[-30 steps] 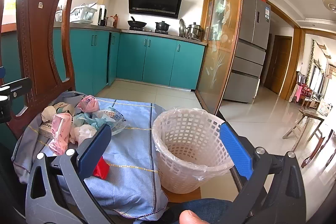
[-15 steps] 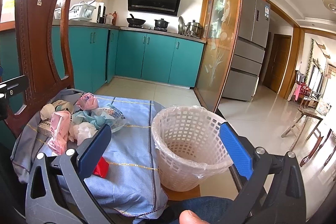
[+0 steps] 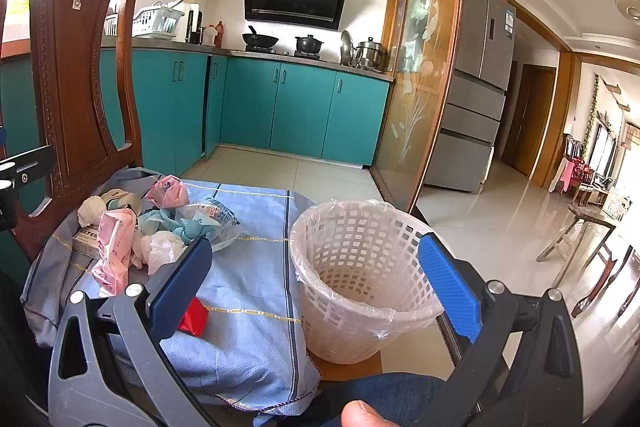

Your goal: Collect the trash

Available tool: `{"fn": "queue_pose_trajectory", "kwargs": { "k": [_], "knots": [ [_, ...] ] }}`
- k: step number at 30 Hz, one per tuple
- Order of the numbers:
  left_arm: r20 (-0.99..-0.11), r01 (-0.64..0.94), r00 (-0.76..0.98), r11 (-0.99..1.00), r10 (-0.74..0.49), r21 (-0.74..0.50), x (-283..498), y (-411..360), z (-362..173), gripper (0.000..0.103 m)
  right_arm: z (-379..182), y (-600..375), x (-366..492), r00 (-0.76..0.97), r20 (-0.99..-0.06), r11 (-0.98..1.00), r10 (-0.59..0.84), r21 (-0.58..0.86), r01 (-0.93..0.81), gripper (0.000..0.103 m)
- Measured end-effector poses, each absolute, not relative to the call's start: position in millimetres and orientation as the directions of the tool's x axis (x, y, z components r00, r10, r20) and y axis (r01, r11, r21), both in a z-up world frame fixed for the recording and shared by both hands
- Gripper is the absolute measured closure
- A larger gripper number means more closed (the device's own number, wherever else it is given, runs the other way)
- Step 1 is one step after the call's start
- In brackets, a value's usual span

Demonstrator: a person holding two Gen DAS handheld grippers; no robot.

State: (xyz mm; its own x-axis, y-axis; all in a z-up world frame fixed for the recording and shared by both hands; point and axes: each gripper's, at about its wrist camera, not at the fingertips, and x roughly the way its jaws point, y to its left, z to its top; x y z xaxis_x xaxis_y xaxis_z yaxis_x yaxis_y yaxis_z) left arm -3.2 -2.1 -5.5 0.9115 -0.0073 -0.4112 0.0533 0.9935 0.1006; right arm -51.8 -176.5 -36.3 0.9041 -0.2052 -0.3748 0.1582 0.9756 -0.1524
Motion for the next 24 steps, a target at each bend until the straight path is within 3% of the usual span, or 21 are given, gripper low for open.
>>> {"fn": "queue_pose_trajectory", "kwargs": {
  "k": [24],
  "knots": [
    [-0.430, 0.052, 0.903, 0.993, -0.001, 0.107, -2.9, -2.8, -9.7, 0.003, -36.2, -172.7, -50.9, 0.907, -0.378, 0.979, -0.187, -0.151, 0.139, 0.003]
  ]
}}
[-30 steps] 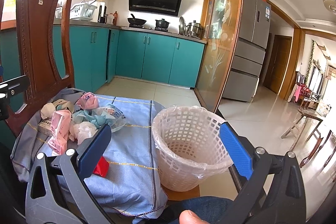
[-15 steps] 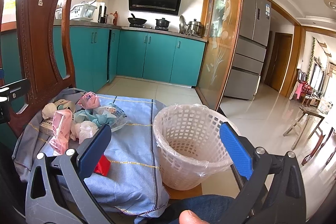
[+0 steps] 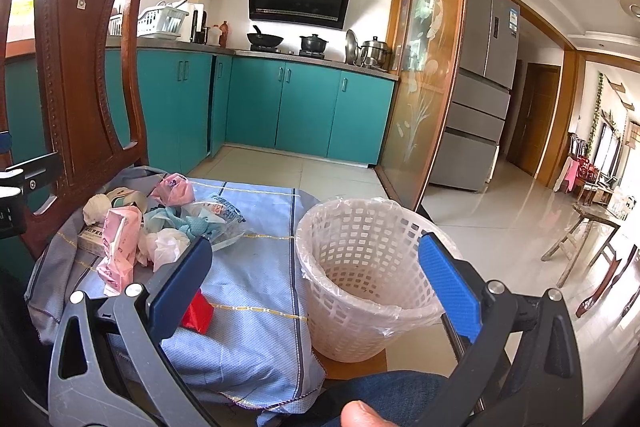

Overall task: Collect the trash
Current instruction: 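Grasp the pink paper packet with the left gripper while the right gripper grasps the red wrapper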

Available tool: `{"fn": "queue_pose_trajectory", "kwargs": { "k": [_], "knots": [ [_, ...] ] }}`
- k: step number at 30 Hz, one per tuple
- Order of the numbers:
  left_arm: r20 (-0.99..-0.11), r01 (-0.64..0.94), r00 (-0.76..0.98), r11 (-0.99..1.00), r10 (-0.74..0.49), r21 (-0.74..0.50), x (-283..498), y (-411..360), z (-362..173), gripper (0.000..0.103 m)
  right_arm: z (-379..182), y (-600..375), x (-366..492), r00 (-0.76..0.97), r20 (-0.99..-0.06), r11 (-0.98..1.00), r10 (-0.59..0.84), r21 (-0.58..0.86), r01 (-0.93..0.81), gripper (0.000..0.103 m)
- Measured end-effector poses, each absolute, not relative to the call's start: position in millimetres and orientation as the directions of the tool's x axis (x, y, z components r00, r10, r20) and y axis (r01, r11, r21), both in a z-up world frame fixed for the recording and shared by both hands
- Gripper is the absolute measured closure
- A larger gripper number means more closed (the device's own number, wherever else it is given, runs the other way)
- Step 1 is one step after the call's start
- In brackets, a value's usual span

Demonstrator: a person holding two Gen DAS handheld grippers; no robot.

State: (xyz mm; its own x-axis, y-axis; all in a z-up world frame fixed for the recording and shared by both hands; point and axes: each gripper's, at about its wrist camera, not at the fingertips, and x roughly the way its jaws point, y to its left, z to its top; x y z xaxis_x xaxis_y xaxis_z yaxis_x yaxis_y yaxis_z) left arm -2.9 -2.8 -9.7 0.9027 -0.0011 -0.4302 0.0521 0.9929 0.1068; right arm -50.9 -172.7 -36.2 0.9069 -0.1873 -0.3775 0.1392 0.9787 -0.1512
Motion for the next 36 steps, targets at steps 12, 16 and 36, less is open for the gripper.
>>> {"fn": "queue_pose_trajectory", "kwargs": {
  "k": [12, 16, 36],
  "knots": [
    [-0.436, 0.052, 0.900, 0.993, 0.001, 0.109, -1.9, -2.9, -12.9, 0.003, -37.5, -172.7, -50.3, 0.906, -0.381, 0.980, -0.183, -0.150, 0.134, 0.003],
    [-0.441, 0.051, 0.897, 0.992, 0.003, 0.111, -0.1, -2.5, -15.1, 0.003, -39.0, -172.6, -48.8, 0.905, -0.388, 0.981, -0.176, -0.148, 0.127, 0.002],
    [-0.726, 0.057, 0.688, 0.997, -0.003, 0.050, 85.0, 40.7, -104.7, 0.021, -160.0, -97.7, 55.3, 0.637, -0.719, 0.923, 0.279, 0.019, -0.383, 0.033]
  ]
}}
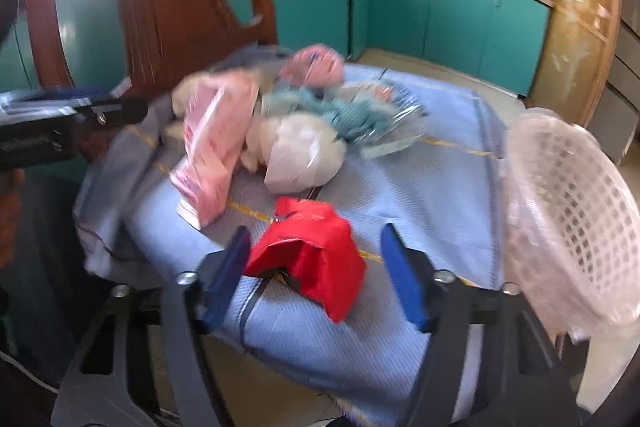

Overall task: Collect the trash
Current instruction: 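Grasp the pink paper packet with the left gripper while the right gripper grasps the red wrapper, then drop the red wrapper and pink packet into the white wastebasket with both grippers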

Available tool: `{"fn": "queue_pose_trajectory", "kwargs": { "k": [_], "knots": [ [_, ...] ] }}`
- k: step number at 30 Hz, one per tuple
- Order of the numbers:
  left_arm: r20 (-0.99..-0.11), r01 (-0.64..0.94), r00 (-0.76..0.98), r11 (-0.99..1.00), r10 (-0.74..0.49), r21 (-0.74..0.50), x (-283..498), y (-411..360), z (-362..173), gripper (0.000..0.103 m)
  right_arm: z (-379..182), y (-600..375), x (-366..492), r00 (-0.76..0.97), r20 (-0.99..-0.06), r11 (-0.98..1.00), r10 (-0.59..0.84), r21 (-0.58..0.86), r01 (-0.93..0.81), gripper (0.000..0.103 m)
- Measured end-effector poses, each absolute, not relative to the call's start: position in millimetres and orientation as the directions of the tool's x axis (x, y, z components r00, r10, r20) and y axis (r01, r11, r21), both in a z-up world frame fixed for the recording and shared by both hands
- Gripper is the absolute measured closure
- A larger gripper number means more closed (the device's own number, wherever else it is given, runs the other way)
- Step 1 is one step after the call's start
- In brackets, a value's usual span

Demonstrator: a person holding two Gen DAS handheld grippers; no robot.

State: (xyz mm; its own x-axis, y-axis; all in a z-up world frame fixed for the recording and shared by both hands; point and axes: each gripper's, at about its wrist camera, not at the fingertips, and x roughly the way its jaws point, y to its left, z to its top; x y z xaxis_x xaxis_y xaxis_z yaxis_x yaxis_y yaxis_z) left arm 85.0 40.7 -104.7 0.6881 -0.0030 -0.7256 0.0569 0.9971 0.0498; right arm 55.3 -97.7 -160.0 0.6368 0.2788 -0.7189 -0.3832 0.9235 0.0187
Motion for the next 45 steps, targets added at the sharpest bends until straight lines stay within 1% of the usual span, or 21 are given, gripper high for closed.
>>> {"fn": "queue_pose_trajectory", "kwargs": {
  "k": [3, 6, 7, 8, 9, 10, 12, 14, 16, 18, 19, 22, 25, 28, 30, 33, 36, 38, 40, 44, 45],
  "knots": [
    [-0.762, 0.082, 0.647, 0.996, -0.026, 0.035, 101.7, 33.0, -122.0, 0.016, -174.3, -90.4, 63.0, 0.614, -0.736, 0.914, 0.286, 0.016, -0.407, 0.033],
    [-0.789, 0.090, 0.614, 0.996, -0.033, 0.028, 121.9, 29.1, -139.1, 0.016, -180.6, -90.1, 61.5, 0.600, -0.741, 0.906, 0.301, 0.025, -0.423, 0.033],
    [-0.795, 0.095, 0.605, 0.995, -0.042, 0.020, 126.0, 28.2, -142.7, 0.016, -182.8, -90.2, 60.9, 0.601, -0.738, 0.902, 0.305, 0.022, -0.431, 0.040],
    [-0.804, 0.097, 0.593, 0.995, -0.053, 0.006, 130.3, 27.8, -147.2, 0.016, -183.4, -93.4, 60.6, 0.592, -0.740, 0.898, 0.319, 0.036, -0.439, 0.052],
    [-0.808, 0.097, 0.586, 0.995, -0.060, -0.003, 132.2, 27.7, -149.8, 0.021, -184.0, -94.9, 60.1, 0.581, -0.741, 0.894, 0.335, 0.055, -0.445, 0.057],
    [-0.817, 0.096, 0.573, 0.995, -0.067, -0.014, 133.8, 27.9, -154.0, 0.036, -186.6, -97.1, 63.7, 0.575, -0.739, 0.891, 0.351, 0.075, -0.447, 0.060],
    [-0.831, 0.104, 0.548, 0.994, -0.093, -0.043, 134.1, 28.5, -159.8, 0.052, -185.6, -100.7, 62.1, 0.578, -0.728, 0.889, 0.370, 0.097, -0.446, 0.064],
    [-0.825, 0.107, 0.553, 0.992, -0.115, -0.067, 133.3, 31.0, -160.9, 0.057, -181.5, -104.9, 61.5, 0.580, -0.716, 0.885, 0.389, 0.115, -0.451, 0.072],
    [-0.816, 0.113, 0.568, 0.992, -0.111, -0.056, 129.4, 30.6, -159.2, 0.067, -175.7, -110.5, 58.6, 0.584, -0.704, 0.883, 0.403, 0.131, -0.451, 0.076],
    [-0.810, 0.112, 0.575, 0.992, -0.118, -0.065, 124.9, 32.9, -157.8, 0.068, -169.8, -117.2, 54.9, 0.597, -0.694, 0.886, 0.402, 0.130, -0.446, 0.080],
    [-0.807, 0.113, 0.578, 0.991, -0.122, -0.070, 123.1, 34.1, -156.8, 0.070, -166.8, -121.3, 53.0, 0.604, -0.685, 0.886, 0.406, 0.133, -0.444, 0.081],
    [-0.793, 0.118, 0.596, 0.991, -0.126, -0.069, 113.9, 37.0, -152.3, 0.074, -160.9, -132.2, 52.6, 0.616, -0.669, 0.888, 0.416, 0.154, -0.433, 0.083],
    [-0.759, 0.107, 0.641, 0.992, -0.117, -0.063, 101.2, 42.2, -139.3, 0.075, -153.6, -139.2, 48.5, 0.643, -0.650, 0.897, 0.405, 0.148, -0.416, 0.083],
    [-0.711, 0.098, 0.697, 0.994, -0.096, -0.038, 90.6, 41.5, -117.1, 0.075, -135.3, -145.7, 40.9, 0.707, -0.620, 0.920, 0.340, 0.065, -0.386, 0.084],
    [-0.664, 0.123, 0.739, 0.992, -0.117, -0.038, 88.9, 34.1, -95.1, 0.075, -115.4, -158.7, 37.4, 0.773, -0.567, 0.940, 0.284, 0.005, -0.342, 0.084],
    [-0.615, 0.206, 0.763, 0.977, -0.201, -0.063, 98.6, 11.4, -68.5, 0.075, -87.3, -190.8, 32.5, 0.865, -0.471, 0.972, 0.170, -0.065, -0.227, 0.084],
    [-0.575, 0.295, 0.769, 0.953, -0.281, -0.071, 113.0, -22.9, -51.3, 0.075, -74.0, -226.0, 28.8, 0.903, -0.422, 0.990, 0.083, -0.069, -0.123, 0.084],
    [-0.552, 0.374, 0.758, 0.925, -0.347, -0.067, 123.7, -55.5, -44.7, 0.075, -74.4, -256.4, 29.5, 0.909, -0.417, 0.997, 0.015, -0.057, -0.043, 0.084],
    [-0.550, 0.435, 0.737, 0.898, -0.393, -0.059, 134.5, -86.6, -44.8, 0.075, -80.7, -284.0, 33.8, 0.908, -0.417, 0.999, -0.050, -0.040, 0.037, 0.083],
    [-0.587, 0.551, 0.623, 0.823, -0.517, -0.139, 164.1, -147.5, -53.6, 0.075, -99.6, -320.8, 34.7, 0.906, -0.418, 0.994, -0.067, 0.054, 0.098, 0.083],
    [-0.595, 0.568, 0.603, 0.810, -0.532, -0.150, 170.4, -159.8, -57.1, 0.075, -107.7, -327.6, 36.6, 0.899, -0.434, 0.991, -0.066, 0.076, 0.110, 0.083]
  ]
}}
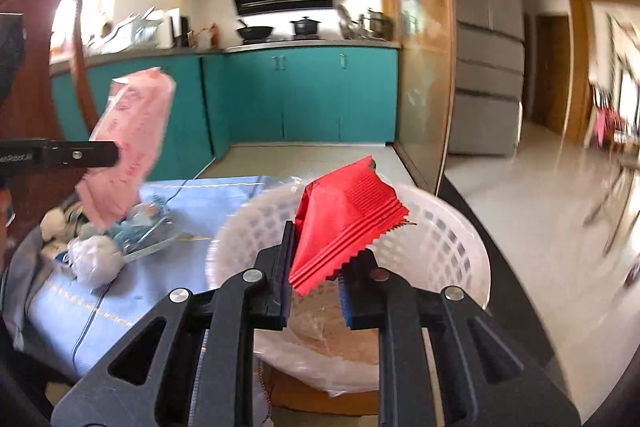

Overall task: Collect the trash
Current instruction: 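Drop the red wrapper and pink packet into the white wastebasket with both grippers, then grasp the white plastic bag with the right gripper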

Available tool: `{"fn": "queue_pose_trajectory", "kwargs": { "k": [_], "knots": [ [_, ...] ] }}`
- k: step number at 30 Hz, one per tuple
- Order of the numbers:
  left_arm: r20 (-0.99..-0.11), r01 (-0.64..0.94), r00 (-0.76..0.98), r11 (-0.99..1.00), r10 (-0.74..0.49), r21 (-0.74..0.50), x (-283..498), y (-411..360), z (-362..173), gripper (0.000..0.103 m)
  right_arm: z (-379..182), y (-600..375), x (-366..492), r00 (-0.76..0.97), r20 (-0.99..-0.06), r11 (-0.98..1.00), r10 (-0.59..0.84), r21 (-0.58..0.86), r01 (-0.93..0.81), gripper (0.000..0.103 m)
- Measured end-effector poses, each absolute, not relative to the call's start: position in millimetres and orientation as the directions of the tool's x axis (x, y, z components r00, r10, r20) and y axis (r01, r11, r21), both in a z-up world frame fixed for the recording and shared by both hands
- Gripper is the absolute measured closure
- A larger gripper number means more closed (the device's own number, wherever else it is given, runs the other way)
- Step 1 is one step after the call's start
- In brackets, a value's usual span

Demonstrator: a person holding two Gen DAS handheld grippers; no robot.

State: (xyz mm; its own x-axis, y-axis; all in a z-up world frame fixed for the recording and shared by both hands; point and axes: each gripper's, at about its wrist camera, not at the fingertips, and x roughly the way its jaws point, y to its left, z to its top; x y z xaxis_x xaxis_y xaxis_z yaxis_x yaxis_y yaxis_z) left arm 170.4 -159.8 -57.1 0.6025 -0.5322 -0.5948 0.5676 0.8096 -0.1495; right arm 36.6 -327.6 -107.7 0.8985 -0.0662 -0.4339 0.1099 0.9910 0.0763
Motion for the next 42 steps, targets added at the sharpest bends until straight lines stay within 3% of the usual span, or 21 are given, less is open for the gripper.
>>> {"fn": "queue_pose_trajectory", "kwargs": {
  "k": [6, 9, 12, 15, 17, 18, 20, 24, 27, 29, 37, 42],
  "knots": [
    [-0.627, 0.657, 0.490, 0.729, -0.606, -0.191, 202.2, -233.0, -73.1, 0.070, -114.9, -352.2, 36.3, 0.891, -0.452, 0.981, -0.054, 0.142, 0.131, 0.083],
    [-0.630, 0.638, 0.499, 0.744, -0.595, -0.198, 216.4, -247.6, -82.5, 0.036, -117.1, -360.2, 40.1, 0.882, -0.468, 0.973, -0.042, 0.182, 0.143, 0.083],
    [-0.639, 0.591, 0.507, 0.773, -0.578, -0.231, 220.1, -233.7, -86.0, 0.031, -120.0, -363.9, 42.4, 0.874, -0.485, 0.967, -0.032, 0.207, 0.151, 0.082],
    [-0.649, 0.539, 0.570, 0.825, -0.505, -0.169, 206.0, -205.4, -85.1, 0.028, -122.5, -363.6, 49.7, 0.853, -0.518, 0.963, -0.056, 0.197, 0.182, 0.071],
    [-0.639, 0.497, 0.629, 0.861, -0.443, -0.108, 194.3, -180.7, -86.0, 0.027, -122.2, -359.9, 52.6, 0.849, -0.524, 0.964, -0.071, 0.182, 0.193, 0.047],
    [-0.635, 0.468, 0.659, 0.881, -0.403, -0.074, 188.8, -169.1, -86.9, 0.026, -121.1, -355.7, 53.1, 0.849, -0.520, 0.965, -0.091, 0.164, 0.204, 0.041],
    [-0.627, 0.412, 0.704, 0.911, -0.333, -0.022, 178.8, -141.3, -87.6, 0.026, -118.8, -348.2, 53.7, 0.855, -0.511, 0.971, -0.089, 0.148, 0.189, 0.036],
    [-0.612, 0.252, 0.774, 0.966, -0.166, 0.058, 162.8, -78.1, -93.1, 0.027, -117.3, -331.5, 55.3, 0.862, -0.500, 0.983, -0.082, 0.101, 0.152, 0.035],
    [-0.607, 0.145, 0.792, 0.986, -0.065, 0.083, 153.6, -38.1, -91.1, 0.045, -113.2, -310.4, 56.8, 0.882, -0.466, 0.992, -0.062, 0.069, 0.106, 0.035],
    [-0.604, 0.096, 0.796, 0.991, -0.023, 0.089, 143.7, -12.4, -87.8, 0.045, -108.0, -290.3, 61.6, 0.894, -0.446, 0.998, -0.027, 0.044, 0.053, 0.035],
    [-0.602, 0.062, 0.798, 0.996, -0.012, 0.063, 107.0, 32.0, -86.4, 0.048, -84.2, -168.1, 104.4, 0.847, -0.401, 0.935, 0.350, 0.097, -0.340, 0.035],
    [-0.601, 0.039, 0.799, 0.996, 0.014, 0.074, 90.1, 44.3, -88.1, 0.048, -120.4, -133.4, 111.6, 0.760, -0.497, 0.903, 0.418, 0.134, -0.409, 0.035]
  ]
}}
